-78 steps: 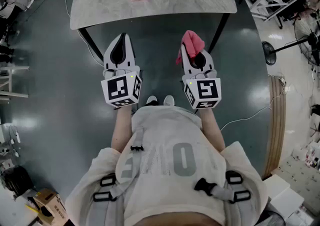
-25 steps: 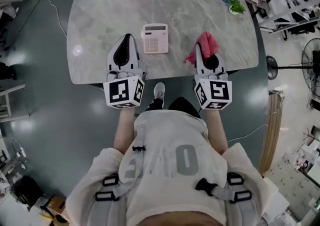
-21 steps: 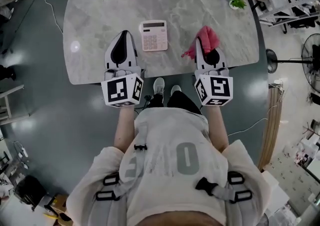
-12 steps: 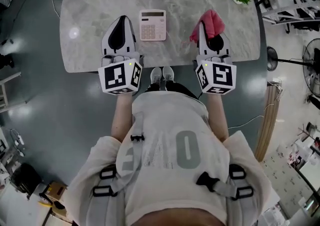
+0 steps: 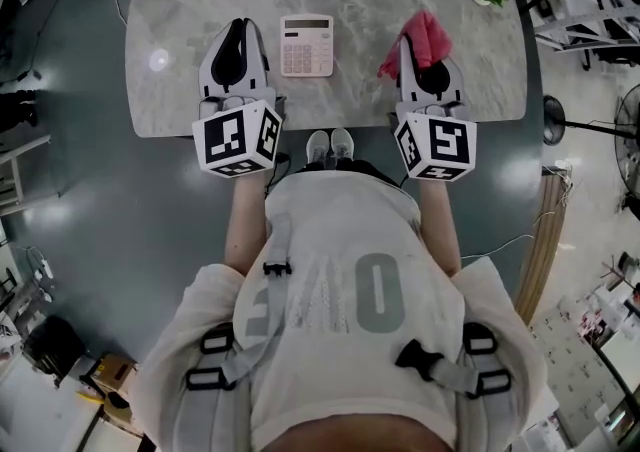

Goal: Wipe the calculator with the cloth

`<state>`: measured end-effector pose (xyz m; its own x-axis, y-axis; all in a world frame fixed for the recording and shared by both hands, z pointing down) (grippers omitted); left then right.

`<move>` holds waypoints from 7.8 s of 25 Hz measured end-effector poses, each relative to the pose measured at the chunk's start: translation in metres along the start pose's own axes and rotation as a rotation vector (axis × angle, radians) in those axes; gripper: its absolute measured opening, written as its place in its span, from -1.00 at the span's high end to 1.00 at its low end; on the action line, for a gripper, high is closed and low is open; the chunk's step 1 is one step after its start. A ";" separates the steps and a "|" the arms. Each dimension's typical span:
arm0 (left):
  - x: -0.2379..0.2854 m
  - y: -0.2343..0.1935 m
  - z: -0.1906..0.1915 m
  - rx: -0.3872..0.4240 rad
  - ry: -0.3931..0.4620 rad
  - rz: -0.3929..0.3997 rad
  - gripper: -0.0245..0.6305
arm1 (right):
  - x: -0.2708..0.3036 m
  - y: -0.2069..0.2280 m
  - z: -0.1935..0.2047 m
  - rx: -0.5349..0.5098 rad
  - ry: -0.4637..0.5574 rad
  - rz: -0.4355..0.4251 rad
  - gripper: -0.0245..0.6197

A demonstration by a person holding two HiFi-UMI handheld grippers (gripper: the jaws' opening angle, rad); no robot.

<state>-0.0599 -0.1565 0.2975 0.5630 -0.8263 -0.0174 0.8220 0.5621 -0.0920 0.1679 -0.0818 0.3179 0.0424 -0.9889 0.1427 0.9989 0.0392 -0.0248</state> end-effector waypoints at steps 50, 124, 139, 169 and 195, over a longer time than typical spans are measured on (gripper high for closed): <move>-0.003 -0.034 0.275 -0.212 -0.887 0.012 -0.15 | -0.005 -0.007 0.040 -0.019 -0.139 -0.068 0.74; -0.001 -0.039 0.281 -0.207 -0.880 0.023 -0.16 | 0.132 -0.124 0.228 -1.320 -0.661 -0.538 0.75; -0.002 -0.039 0.279 -0.201 -0.871 0.025 -0.16 | 0.080 -0.138 0.241 -1.334 -0.673 -0.609 0.75; -0.001 -0.056 0.263 -0.294 -0.924 -0.109 0.02 | 0.097 -0.138 0.208 -1.339 -0.619 -0.601 0.75; -0.067 -0.095 0.131 -0.132 -0.432 -0.317 0.86 | 0.185 -0.163 0.192 -1.406 -0.613 -0.509 0.75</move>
<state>-0.1651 -0.1496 0.4377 0.2961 -0.8484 0.4387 0.9550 0.2554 -0.1508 0.0170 -0.2439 0.5388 0.0744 -0.6411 0.7638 0.1188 -0.7548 -0.6451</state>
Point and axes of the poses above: the fingertips, and each gripper's own axes: x forward along the fingers, y to its right, z out of its underside, the point moved 3 cm from there along -x, backward along the fingers, and after that the axes turned 7 degrees about z, right-handed, at the moved point
